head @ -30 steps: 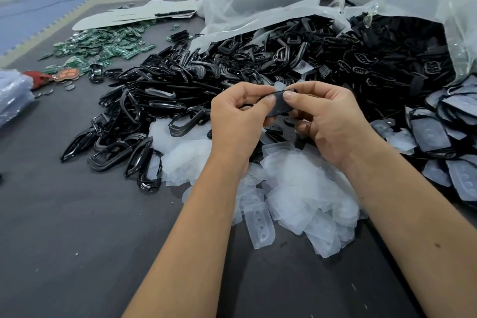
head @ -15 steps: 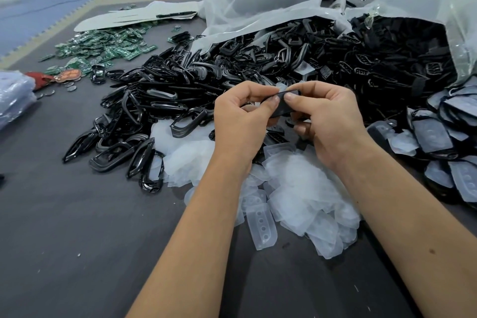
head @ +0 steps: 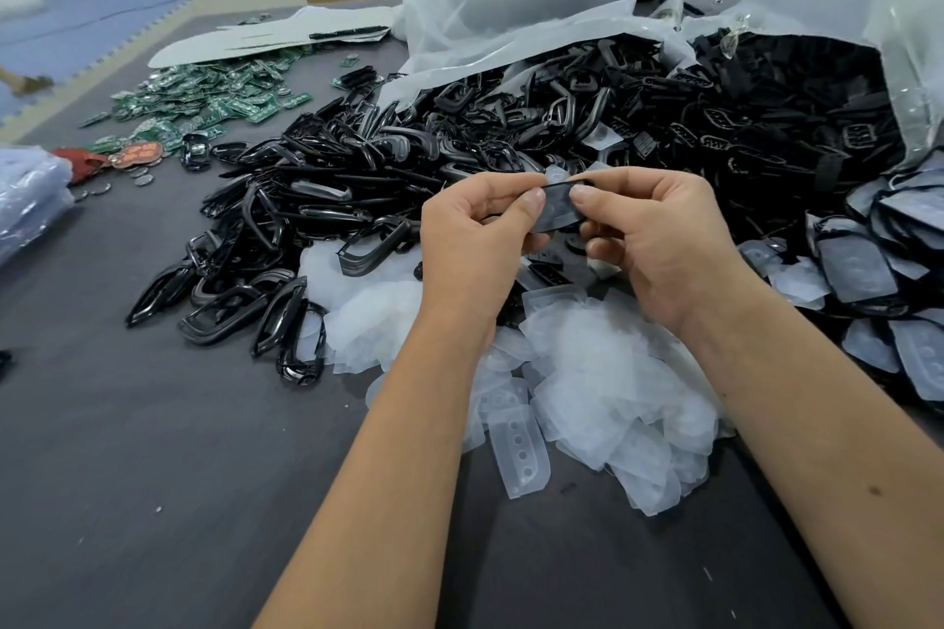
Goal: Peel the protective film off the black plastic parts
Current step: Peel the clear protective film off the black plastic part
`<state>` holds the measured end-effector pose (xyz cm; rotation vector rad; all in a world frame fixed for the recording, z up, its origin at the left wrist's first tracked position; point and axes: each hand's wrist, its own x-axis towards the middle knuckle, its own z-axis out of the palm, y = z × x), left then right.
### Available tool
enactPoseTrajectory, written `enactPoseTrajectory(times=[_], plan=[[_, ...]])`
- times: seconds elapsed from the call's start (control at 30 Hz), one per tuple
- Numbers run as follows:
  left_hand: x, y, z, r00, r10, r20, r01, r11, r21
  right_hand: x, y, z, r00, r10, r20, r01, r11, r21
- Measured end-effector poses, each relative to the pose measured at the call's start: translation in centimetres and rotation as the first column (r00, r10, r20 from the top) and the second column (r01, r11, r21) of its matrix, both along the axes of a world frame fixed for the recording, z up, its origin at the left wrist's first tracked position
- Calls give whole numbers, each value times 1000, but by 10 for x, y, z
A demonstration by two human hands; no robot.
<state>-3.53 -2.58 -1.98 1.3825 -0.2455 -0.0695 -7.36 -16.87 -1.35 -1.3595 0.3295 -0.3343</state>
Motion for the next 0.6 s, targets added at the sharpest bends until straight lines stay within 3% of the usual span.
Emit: enactPoseTrajectory(times=[0.17,0.3,0.47,0.6], plan=[[0,0,0,1000,7,23,-8,999,34,2,1,-2,1000,-4,24,5,999,-40],[2,0,-1,1000,23,14,-24,998,57,1,2,-4,999,-11,46,22,971,-238],[3,1,-1,999,28,-23,-27,999,41,-1,2,-6,999,-25,49,47,857,-513],[2,5,2,996,-27,-83,26,1000,-10,-4,1,-5,998,11,58,21,851,-525]])
